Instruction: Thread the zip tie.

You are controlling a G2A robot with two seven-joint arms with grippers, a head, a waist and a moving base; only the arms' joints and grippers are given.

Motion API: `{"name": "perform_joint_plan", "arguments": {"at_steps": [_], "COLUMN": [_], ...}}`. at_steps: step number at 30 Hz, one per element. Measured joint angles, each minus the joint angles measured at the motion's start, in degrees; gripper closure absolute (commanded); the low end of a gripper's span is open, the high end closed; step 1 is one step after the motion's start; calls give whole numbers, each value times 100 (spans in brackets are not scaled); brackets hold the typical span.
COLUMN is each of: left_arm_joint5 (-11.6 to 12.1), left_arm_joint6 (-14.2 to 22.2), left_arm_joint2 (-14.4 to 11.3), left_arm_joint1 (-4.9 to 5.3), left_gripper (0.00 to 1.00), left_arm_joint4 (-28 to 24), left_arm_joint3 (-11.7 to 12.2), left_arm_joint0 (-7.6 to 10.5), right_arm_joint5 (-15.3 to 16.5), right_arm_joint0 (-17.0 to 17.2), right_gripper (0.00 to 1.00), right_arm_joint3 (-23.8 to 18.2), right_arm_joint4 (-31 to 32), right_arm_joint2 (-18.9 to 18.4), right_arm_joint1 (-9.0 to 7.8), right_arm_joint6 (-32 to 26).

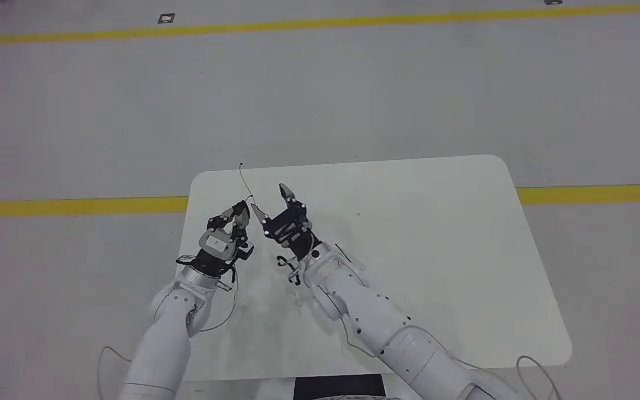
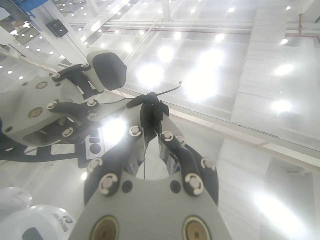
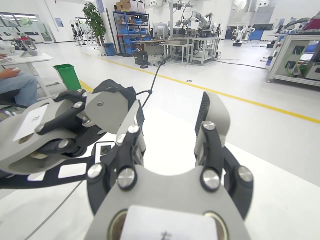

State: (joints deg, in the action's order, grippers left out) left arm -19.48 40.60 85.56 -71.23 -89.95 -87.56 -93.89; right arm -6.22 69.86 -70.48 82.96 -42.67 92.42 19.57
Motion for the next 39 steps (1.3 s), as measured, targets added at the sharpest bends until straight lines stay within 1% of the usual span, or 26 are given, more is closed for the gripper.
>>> {"name": "perform_joint_plan", "arguments": {"at_steps": [5, 9, 18, 21, 24, 26, 29, 32, 39], "left_arm_joint5": [0, 0, 0, 0, 0, 0, 0, 0, 0], "left_arm_joint6": [0, 0, 0, 0, 0, 0, 0, 0, 0], "left_arm_joint2": [0, 0, 0, 0, 0, 0, 0, 0, 0], "left_arm_joint1": [0, 0, 0, 0, 0, 0, 0, 0, 0], "left_gripper": [100, 100, 100, 100, 100, 100, 100, 100, 100], "left_arm_joint4": [0, 0, 0, 0, 0, 0, 0, 0, 0], "left_arm_joint3": [0, 0, 0, 0, 0, 0, 0, 0, 0], "left_arm_joint0": [0, 0, 0, 0, 0, 0, 0, 0, 0], "right_arm_joint5": [29, 54, 137, 164, 181, 190, 198, 207, 223], "right_arm_joint0": [-9, -17, -16, -11, -8, -7, -8, -8, -5], "right_gripper": [58, 63, 69, 69, 73, 73, 81, 80, 84], "right_arm_joint3": [22, 14, 30, 39, 45, 50, 61, 71, 94], "right_arm_joint4": [25, 69, 119, 127, 134, 140, 150, 155, 165], "right_arm_joint2": [-4, 2, 6, 8, 6, 3, -1, -1, -12], "right_arm_joint1": [19, 35, 64, 73, 82, 87, 96, 107, 127], "right_arm_joint6": [-12, -27, -23, -34, -42, -47, -59, -67, -87]}}
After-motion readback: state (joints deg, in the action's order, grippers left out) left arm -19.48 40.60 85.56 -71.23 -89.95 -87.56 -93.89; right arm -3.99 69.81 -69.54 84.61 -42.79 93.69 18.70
